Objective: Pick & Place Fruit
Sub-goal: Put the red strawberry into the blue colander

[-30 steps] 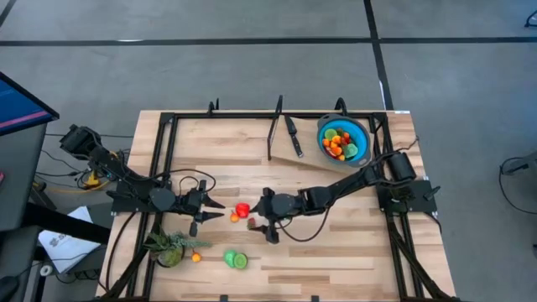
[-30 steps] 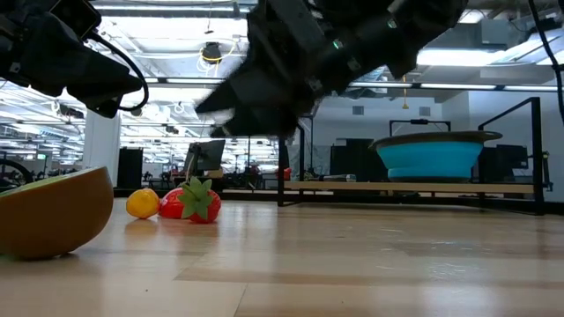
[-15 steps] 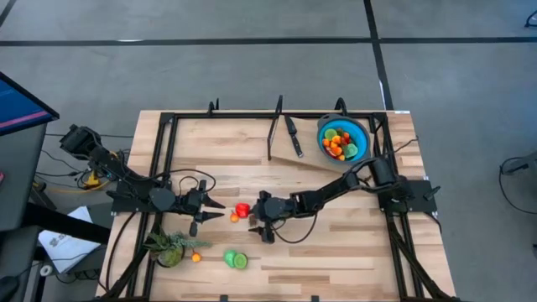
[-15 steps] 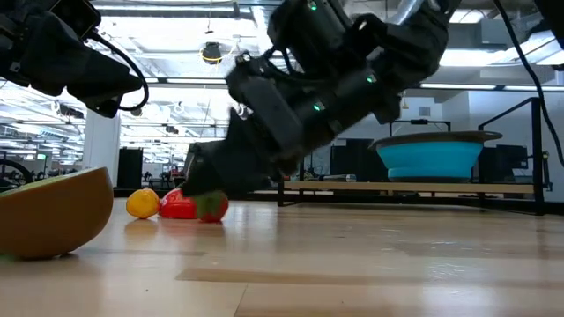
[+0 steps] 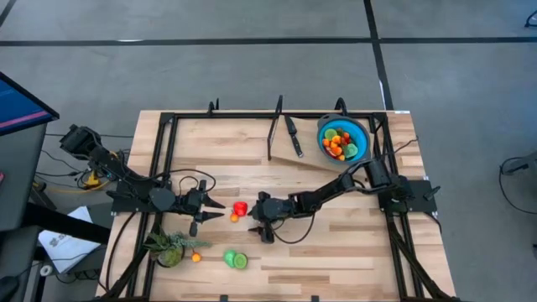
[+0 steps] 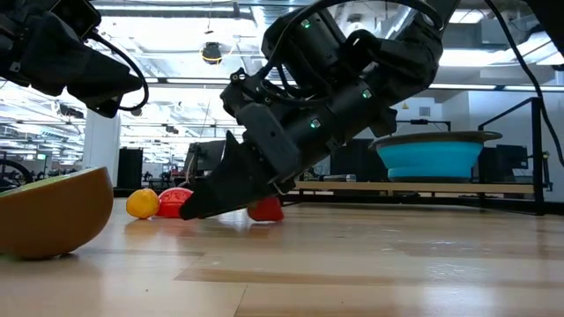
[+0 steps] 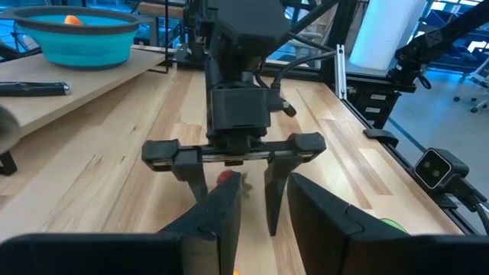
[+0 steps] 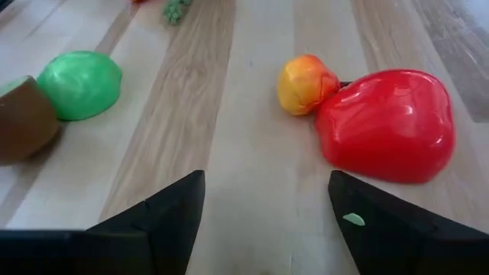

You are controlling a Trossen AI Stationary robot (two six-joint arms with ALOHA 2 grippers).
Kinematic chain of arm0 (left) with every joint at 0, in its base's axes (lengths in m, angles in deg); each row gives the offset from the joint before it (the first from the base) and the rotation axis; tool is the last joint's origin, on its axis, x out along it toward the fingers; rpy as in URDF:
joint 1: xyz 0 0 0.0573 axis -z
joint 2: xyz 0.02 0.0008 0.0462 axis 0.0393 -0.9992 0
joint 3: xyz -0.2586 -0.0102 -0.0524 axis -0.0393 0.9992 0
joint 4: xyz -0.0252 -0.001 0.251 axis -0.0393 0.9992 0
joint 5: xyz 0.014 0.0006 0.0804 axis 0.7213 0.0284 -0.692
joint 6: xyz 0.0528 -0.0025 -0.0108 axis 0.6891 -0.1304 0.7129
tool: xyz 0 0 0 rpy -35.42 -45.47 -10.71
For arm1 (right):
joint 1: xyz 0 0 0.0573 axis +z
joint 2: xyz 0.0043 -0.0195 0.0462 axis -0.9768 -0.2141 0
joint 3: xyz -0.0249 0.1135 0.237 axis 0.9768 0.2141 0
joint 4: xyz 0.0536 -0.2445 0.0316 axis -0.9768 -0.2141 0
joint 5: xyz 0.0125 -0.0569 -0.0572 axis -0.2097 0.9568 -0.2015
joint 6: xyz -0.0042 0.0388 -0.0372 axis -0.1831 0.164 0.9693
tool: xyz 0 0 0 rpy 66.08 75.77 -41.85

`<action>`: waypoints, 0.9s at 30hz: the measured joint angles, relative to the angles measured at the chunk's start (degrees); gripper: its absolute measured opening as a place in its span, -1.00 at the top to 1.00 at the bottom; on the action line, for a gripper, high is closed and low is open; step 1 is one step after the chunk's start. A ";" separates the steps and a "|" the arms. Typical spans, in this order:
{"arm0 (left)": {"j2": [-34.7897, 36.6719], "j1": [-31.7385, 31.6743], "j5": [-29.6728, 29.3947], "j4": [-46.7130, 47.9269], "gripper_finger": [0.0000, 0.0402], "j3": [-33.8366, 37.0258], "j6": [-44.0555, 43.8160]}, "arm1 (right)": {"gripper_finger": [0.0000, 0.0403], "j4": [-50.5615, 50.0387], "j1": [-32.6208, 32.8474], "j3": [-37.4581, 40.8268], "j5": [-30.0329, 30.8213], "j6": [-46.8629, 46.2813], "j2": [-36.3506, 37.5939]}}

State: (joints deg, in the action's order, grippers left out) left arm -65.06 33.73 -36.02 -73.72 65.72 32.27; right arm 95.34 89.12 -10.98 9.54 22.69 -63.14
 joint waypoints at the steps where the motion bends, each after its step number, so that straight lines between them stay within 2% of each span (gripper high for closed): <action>1: 0.00 0.00 0.00 0.00 0.49 0.00 0.00 | -0.35 -0.08 0.00 0.00 0.00 0.08 0.00; 6: 0.00 -0.02 0.00 0.00 0.49 0.00 0.00 | -0.32 -2.76 -0.37 0.34 -0.17 -0.19 2.26; 9: 0.00 -0.02 0.00 0.00 0.49 0.00 0.00 | -0.32 -6.41 -0.70 0.41 -0.15 -0.17 6.34; 18: 0.00 0.00 0.00 0.00 0.49 0.00 -0.01 | -0.32 -26.97 -1.45 0.21 0.07 -0.23 20.26; 23: 0.00 -0.01 0.02 0.02 0.49 0.00 0.00 | -0.32 -37.20 -1.43 0.30 0.20 -2.10 22.55; 27: 0.00 -0.01 0.01 0.02 0.49 0.00 0.07 | -0.32 -40.84 -1.42 0.30 0.24 -2.10 21.92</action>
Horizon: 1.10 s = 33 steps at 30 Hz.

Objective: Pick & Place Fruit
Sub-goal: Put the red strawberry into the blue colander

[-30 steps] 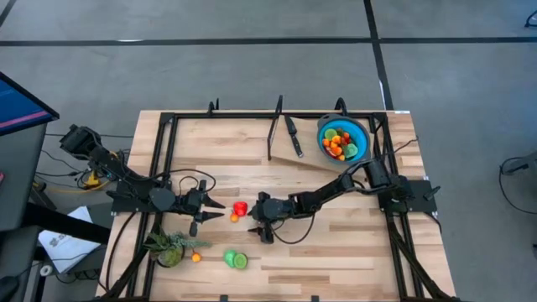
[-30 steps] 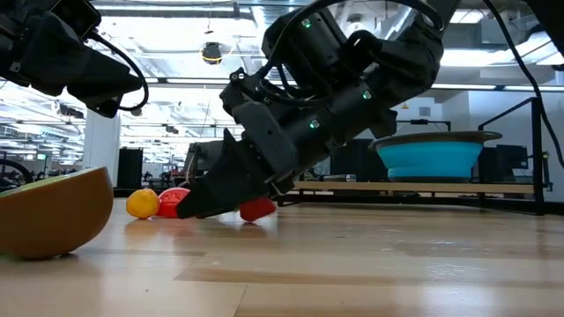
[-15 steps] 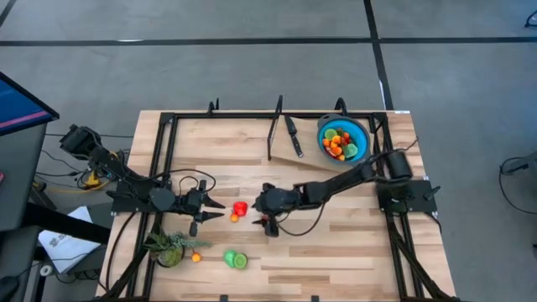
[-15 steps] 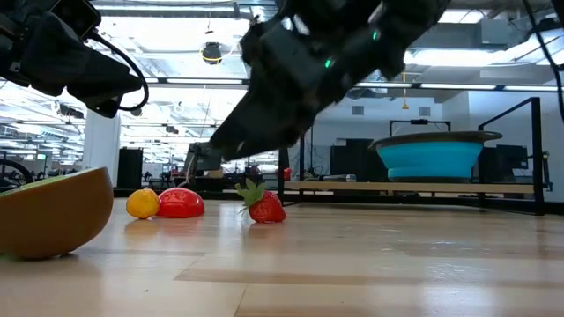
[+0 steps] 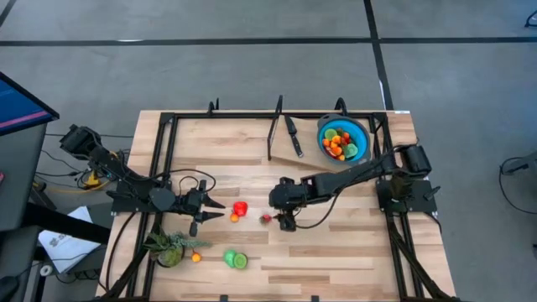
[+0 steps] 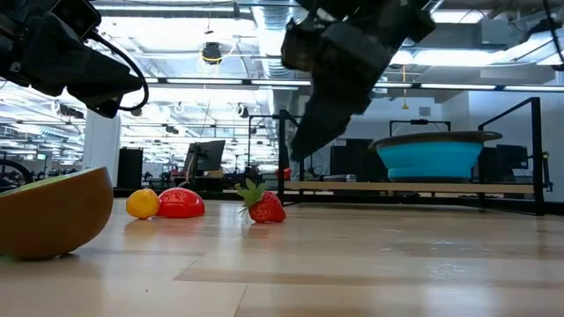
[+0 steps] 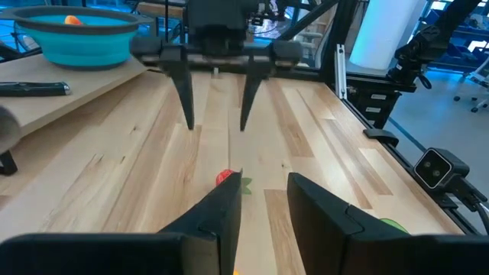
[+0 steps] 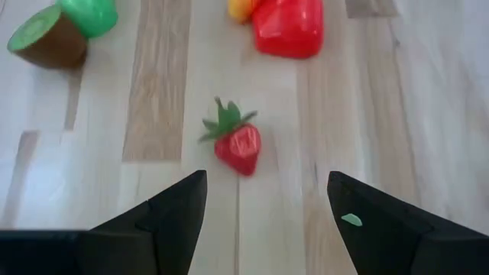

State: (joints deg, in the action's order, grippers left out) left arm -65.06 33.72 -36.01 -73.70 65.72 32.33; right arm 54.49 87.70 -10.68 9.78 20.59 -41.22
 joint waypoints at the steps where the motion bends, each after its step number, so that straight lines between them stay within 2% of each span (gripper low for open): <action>1: 0.00 0.01 0.00 0.00 0.49 0.00 0.00 | -0.32 0.79 0.00 -0.11 -0.02 0.00 -0.82; 13: 0.00 0.02 0.00 0.08 0.49 0.00 -0.04 | -0.32 11.68 1.60 0.00 -0.02 0.61 -10.26; 33: 0.00 0.01 0.00 0.04 0.49 0.00 -0.09 | -0.32 13.39 1.59 -0.09 -0.21 3.64 -10.46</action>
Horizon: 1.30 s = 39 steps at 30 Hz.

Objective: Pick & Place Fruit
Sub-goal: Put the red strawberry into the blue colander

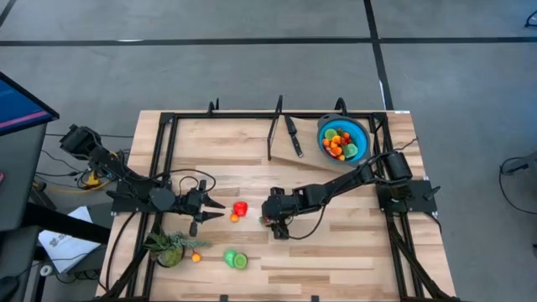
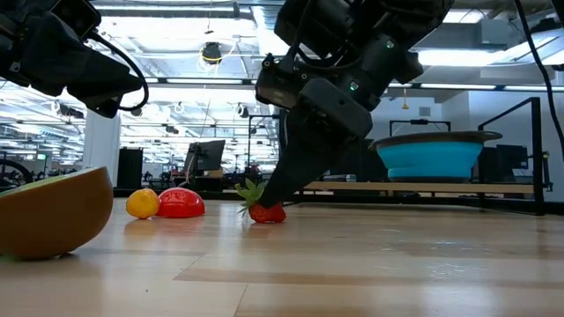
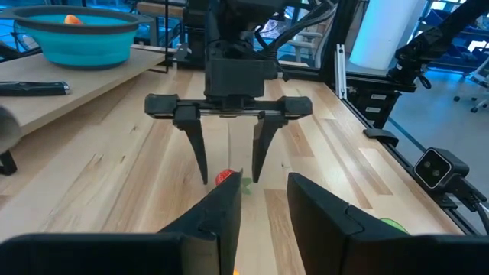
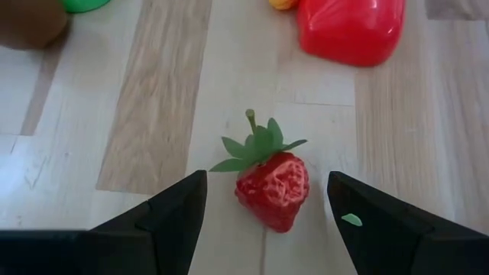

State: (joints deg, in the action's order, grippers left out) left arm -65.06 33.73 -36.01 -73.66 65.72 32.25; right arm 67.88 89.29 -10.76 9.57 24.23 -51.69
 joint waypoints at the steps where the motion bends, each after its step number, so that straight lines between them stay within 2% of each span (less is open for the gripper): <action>1: 0.00 0.00 0.00 0.00 0.49 0.00 0.00 | -0.32 0.11 0.00 0.00 0.01 0.01 0.00; 14: 0.00 -0.02 0.00 0.00 0.49 0.00 0.00 | -0.31 0.12 -0.21 0.00 0.24 1.33 0.00; 18: 0.00 -0.01 0.01 0.00 0.49 0.00 0.00 | -0.25 0.02 -0.80 0.00 0.26 1.39 0.00; 25: 0.00 -0.01 0.01 0.00 0.49 0.00 0.00 | 0.00 0.06 -1.33 0.00 0.35 1.39 0.00; 34: 0.00 -0.01 0.00 0.00 0.49 0.00 0.00 | 0.55 0.36 -1.18 -0.11 0.21 1.39 0.02; 39: 0.00 -0.01 0.02 0.00 0.49 0.00 0.00 | 0.60 0.36 -1.13 -0.11 0.24 1.39 0.02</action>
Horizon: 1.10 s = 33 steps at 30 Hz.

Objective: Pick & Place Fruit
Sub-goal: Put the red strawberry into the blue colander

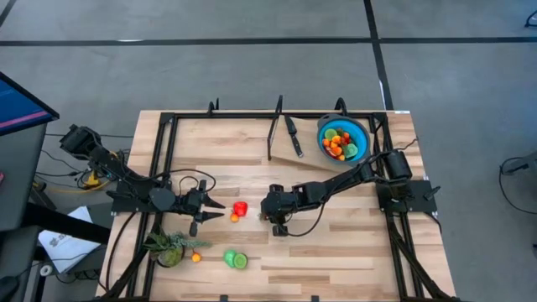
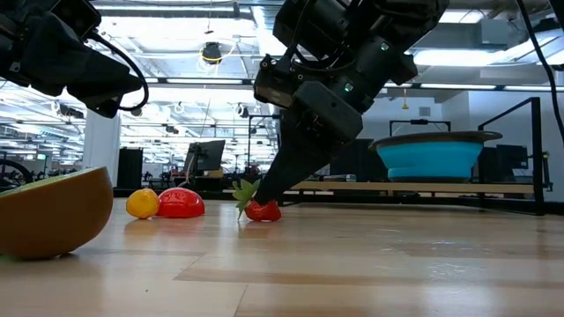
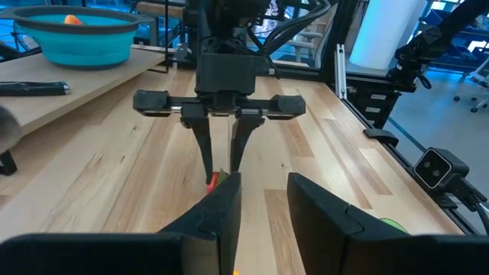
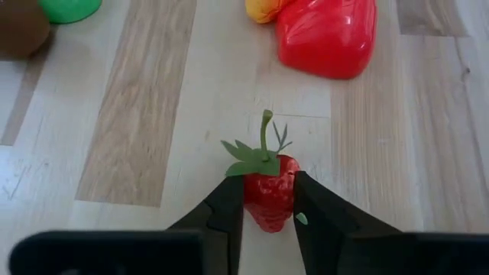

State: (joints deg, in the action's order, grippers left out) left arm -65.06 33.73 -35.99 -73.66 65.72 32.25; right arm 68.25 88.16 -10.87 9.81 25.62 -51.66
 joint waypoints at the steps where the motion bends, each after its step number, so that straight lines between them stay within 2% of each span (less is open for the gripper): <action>1: 0.00 -0.01 -0.02 0.00 0.49 0.00 0.00 | 0.58 -0.02 0.00 0.00 0.00 -0.01 0.00; 9: 0.00 0.01 0.00 0.00 0.49 0.00 0.00 | 0.55 -1.70 0.00 -0.86 -0.04 -0.04 0.13; 22: 0.00 0.01 0.00 0.00 0.49 0.00 0.00 | 0.58 -15.53 0.00 -9.78 -0.24 1.49 0.15; 33: 0.00 0.00 -0.01 0.02 0.49 0.00 0.00 | 0.59 -16.28 -0.06 -9.97 -0.25 1.45 0.15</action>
State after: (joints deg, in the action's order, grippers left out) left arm -65.06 33.72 -36.01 -73.63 65.72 32.25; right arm 51.97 88.10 -20.84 9.56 27.07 -51.51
